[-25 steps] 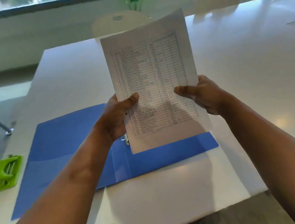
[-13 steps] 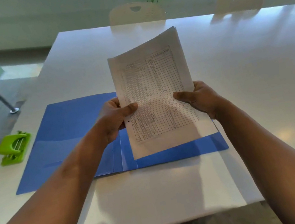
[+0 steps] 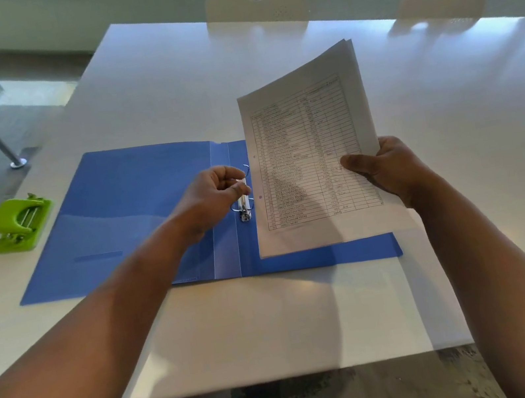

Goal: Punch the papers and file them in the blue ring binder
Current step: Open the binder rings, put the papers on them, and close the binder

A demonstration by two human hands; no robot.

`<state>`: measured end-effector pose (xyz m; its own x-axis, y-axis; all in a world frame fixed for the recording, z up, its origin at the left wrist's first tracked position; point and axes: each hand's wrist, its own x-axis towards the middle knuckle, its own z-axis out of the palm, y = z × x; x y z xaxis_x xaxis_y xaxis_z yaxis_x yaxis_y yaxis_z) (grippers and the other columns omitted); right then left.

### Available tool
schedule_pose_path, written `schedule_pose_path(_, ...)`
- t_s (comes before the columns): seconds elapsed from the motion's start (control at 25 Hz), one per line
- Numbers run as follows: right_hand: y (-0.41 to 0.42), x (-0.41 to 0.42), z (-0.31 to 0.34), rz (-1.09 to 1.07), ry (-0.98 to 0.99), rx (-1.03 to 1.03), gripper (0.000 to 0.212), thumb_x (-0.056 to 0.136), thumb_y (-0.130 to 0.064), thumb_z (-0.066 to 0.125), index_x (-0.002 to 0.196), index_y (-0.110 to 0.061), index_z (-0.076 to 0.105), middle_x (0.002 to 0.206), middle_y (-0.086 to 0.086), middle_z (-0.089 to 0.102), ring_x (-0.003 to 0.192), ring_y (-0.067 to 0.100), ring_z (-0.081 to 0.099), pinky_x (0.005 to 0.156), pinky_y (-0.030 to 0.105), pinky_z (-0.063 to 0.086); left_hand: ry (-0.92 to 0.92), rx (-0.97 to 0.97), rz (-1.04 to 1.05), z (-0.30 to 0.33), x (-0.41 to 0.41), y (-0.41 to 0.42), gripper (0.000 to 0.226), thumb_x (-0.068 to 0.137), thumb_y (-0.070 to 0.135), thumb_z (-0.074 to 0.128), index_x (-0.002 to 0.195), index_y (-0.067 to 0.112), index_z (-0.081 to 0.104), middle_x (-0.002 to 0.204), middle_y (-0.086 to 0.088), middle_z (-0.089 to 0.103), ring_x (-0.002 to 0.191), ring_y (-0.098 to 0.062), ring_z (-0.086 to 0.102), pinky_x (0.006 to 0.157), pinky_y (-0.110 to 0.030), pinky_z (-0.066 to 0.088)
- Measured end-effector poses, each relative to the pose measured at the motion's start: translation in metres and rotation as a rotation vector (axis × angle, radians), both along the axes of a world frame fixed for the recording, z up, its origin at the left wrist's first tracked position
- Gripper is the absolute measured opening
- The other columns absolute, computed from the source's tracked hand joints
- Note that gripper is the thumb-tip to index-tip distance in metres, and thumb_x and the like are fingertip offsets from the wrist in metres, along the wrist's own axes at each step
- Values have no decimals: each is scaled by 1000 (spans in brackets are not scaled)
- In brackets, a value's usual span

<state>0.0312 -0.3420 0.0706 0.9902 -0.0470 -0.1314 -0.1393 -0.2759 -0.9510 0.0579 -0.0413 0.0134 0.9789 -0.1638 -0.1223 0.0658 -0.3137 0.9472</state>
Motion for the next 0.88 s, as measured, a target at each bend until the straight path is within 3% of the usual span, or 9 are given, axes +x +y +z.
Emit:
schedule_pose_path(0.08,4,0,1,15,-11,-9,10,97,-13,66,103,-20,69,102,0,75,86,16,76,68,26,62,34,4,-19,2,-1,-2,12,101,15,62,109,11,68,100,2,76,92,-5,70,82,-19,52)
schedule_pose_path(0.16,9,2,1,32,-28,-17,10,97,-13,65,102,-22,68,102,0,74,87,16,76,69,26,62,72,14,-25,3,0,-3,12,101,17,61,106,9,69,103,2,75,95,-7,69,82,-19,51)
schedule_pose_path(0.28,16,6,3,40,-45,-19,11,97,-11,65,100,-21,68,98,-1,75,85,15,77,71,27,62,126,-17,-15,3,1,-2,12,99,14,64,110,11,66,104,-1,76,98,-8,70,80,-20,52)
schedule_pose_path(0.56,20,14,5,68,-43,-54,13,98,-10,65,101,-22,68,100,-2,74,83,14,76,67,23,60,153,-20,8,5,2,-2,14,98,12,65,111,15,63,100,2,76,86,-1,71,64,-11,51)
schedule_pose_path(0.68,15,16,5,63,-31,-73,15,98,-10,65,112,-15,66,100,-3,73,83,12,75,64,19,58,178,17,17,8,5,-6,17,96,10,68,112,13,63,103,-1,74,92,-9,70,73,-18,56)
schedule_pose_path(0.84,9,16,-2,83,-10,-91,22,98,-7,64,119,-9,65,102,-3,71,87,11,72,66,16,58,192,129,33,12,12,-10,19,91,11,76,106,13,65,101,-3,70,86,-14,69,54,-16,53)
schedule_pose_path(0.88,8,17,-4,83,-7,-93,20,98,-7,64,118,-10,65,102,-3,71,88,12,71,65,16,58,153,160,66,13,16,-9,18,89,13,78,102,13,66,97,-3,70,84,-15,68,56,-18,54)
